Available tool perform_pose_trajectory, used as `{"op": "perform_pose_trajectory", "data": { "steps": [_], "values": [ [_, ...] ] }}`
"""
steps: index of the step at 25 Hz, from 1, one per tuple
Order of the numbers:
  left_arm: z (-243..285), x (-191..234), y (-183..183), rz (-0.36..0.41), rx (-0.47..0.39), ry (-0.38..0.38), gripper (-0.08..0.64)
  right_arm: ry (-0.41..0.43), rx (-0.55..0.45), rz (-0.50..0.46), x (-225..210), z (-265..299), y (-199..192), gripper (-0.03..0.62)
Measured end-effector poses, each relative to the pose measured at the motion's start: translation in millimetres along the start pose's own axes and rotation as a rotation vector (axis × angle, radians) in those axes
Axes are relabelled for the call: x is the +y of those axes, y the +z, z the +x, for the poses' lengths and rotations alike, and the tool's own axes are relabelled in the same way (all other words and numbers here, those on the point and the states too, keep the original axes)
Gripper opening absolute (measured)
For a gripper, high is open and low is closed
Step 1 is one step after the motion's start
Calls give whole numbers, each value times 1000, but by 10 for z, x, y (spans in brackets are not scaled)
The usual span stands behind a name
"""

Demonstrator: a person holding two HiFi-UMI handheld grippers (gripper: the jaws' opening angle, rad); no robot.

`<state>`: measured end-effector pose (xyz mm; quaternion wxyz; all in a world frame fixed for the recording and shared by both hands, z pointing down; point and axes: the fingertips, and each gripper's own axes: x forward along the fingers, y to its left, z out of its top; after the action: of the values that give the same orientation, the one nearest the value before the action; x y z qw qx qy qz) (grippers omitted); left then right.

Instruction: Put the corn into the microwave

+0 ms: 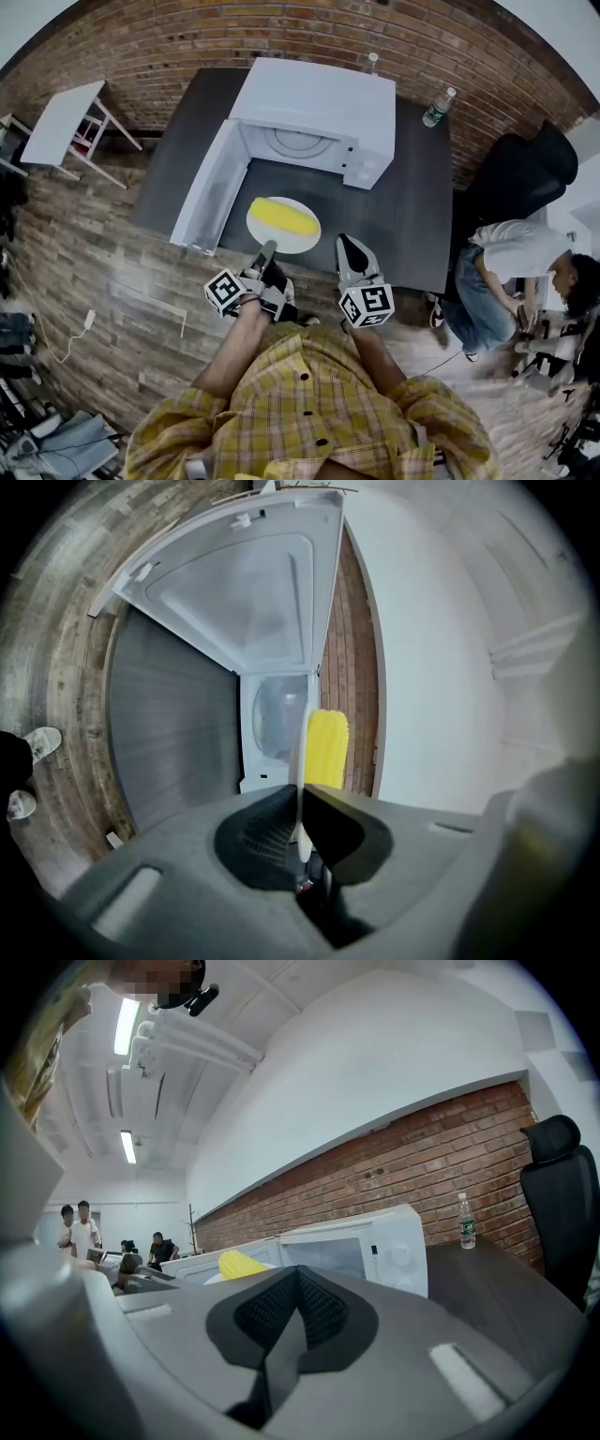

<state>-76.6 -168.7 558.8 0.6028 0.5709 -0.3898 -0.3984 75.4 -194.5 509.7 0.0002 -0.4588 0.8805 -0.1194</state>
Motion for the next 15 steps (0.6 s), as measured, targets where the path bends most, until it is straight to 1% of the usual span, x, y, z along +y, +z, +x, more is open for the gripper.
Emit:
{"op": "perform_pose_trajectory", "data": {
  "steps": [5,9,15],
  "values": [
    [206,46,163,-7,17,6,20,-39,-9,13,-122,199,16,3],
    [370,85,302,-7,22,9,20,-45,-11,3,-147,339,38,3],
    [647,132,389,-15,32,10,20,-56,-6,-21,-229,494,70,3]
  ]
}}
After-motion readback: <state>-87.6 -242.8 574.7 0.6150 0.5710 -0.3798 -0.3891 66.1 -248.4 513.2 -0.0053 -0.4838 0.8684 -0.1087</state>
